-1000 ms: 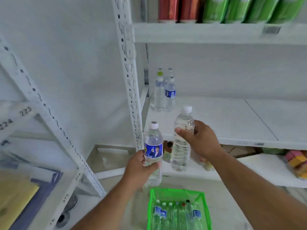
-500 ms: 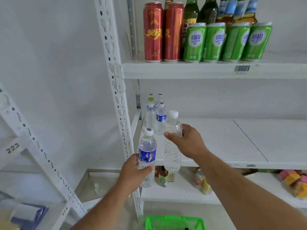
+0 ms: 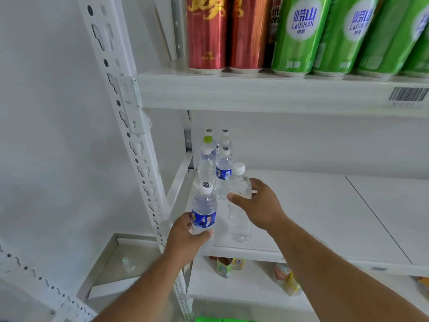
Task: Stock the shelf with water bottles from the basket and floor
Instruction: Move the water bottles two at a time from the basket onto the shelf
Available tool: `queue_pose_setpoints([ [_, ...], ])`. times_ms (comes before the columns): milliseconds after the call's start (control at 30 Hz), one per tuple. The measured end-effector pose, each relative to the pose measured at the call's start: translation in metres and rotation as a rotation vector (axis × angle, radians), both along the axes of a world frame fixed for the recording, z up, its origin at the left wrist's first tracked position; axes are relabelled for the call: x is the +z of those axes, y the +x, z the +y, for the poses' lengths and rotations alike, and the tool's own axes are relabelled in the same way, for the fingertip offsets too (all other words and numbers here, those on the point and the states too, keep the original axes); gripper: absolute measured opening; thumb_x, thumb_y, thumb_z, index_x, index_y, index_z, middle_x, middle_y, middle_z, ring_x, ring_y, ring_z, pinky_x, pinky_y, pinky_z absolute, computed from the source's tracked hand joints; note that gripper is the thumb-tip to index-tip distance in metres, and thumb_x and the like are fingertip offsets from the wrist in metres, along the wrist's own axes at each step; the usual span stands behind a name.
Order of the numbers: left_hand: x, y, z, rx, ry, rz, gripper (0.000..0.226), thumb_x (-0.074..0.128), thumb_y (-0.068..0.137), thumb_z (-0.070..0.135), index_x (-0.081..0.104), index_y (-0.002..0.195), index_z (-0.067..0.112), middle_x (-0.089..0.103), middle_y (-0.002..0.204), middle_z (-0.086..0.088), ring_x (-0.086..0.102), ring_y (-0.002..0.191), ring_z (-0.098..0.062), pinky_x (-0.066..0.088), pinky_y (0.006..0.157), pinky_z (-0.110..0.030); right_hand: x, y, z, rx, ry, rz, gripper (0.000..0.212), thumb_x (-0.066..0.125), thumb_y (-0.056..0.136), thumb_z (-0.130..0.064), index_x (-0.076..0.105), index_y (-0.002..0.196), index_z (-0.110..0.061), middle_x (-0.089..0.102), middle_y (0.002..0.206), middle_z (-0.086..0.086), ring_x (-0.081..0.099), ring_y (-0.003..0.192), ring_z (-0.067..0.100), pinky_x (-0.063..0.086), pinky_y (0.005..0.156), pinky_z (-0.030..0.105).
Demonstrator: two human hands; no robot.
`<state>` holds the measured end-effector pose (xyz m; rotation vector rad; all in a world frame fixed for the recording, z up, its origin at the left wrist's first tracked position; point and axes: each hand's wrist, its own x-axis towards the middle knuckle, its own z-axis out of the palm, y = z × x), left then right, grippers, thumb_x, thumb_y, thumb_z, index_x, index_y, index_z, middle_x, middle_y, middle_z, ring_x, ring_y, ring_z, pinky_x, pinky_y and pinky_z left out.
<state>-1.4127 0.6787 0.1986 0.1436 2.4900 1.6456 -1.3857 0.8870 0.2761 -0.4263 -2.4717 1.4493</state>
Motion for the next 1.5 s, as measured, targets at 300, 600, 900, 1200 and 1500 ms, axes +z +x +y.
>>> queue_pose_setpoints([
  [300, -0.023, -0.074, 0.017, 0.007, 0.020, 0.003, 0.043, 0.084, 0.071, 0.026, 0.059, 0.105, 0.035, 0.062, 0.098, 0.022, 0.055, 0.093, 0.008, 0.039, 0.072, -0.009, -0.026, -0.063, 0.002, -0.032, -0.035, -0.074, 0.045, 0.079, 0.070, -0.054, 0.059, 0.108, -0.044, 0.066, 0.100, -0.019, 0.064, 0.086, 0.002, 0.052, 0.072, 0.026],
  [600, -0.025, -0.119, 0.030, 0.011, 0.064, 0.023, 0.042, 0.083, 0.073, 0.021, 0.059, 0.104, 0.035, 0.065, 0.096, 0.022, 0.059, 0.087, 0.013, 0.042, 0.063, -0.003, -0.041, -0.098, 0.000, -0.048, -0.063, -0.057, 0.032, 0.081, 0.072, -0.047, 0.057, 0.093, -0.053, 0.066, 0.097, -0.026, 0.060, 0.089, -0.008, 0.042, 0.067, 0.014],
  [900, -0.031, -0.138, 0.041, -0.015, 0.098, 0.000, 0.055, 0.083, 0.073, 0.019, 0.059, 0.122, 0.021, 0.066, 0.118, 0.006, 0.061, 0.111, -0.010, 0.051, 0.094, -0.032, -0.059, -0.102, 0.002, -0.037, -0.020, -0.070, 0.053, 0.081, 0.071, -0.044, 0.057, 0.118, -0.040, 0.060, 0.114, -0.020, 0.058, 0.096, -0.006, 0.044, 0.071, 0.016],
  [1200, -0.037, -0.146, 0.046, -0.026, 0.106, 0.008, 0.057, 0.084, 0.073, 0.017, 0.058, 0.124, 0.021, 0.065, 0.120, 0.005, 0.061, 0.111, -0.012, 0.047, 0.090, -0.027, -0.074, -0.107, 0.003, -0.049, 0.027, -0.093, 0.044, 0.079, 0.075, -0.031, 0.047, 0.101, -0.046, 0.060, 0.098, -0.019, 0.059, 0.087, 0.003, 0.047, 0.070, 0.024],
  [1500, -0.041, -0.143, 0.045, -0.064, 0.001, 0.002, 0.058, 0.082, 0.076, 0.026, 0.055, 0.127, 0.028, 0.060, 0.128, 0.009, 0.053, 0.122, -0.013, 0.043, 0.094, -0.028, -0.077, -0.105, 0.002, -0.064, 0.009, -0.147, 0.056, 0.078, 0.077, -0.033, 0.049, 0.125, -0.034, 0.054, 0.089, -0.029, 0.055, 0.081, -0.006, 0.041, 0.063, 0.015],
])
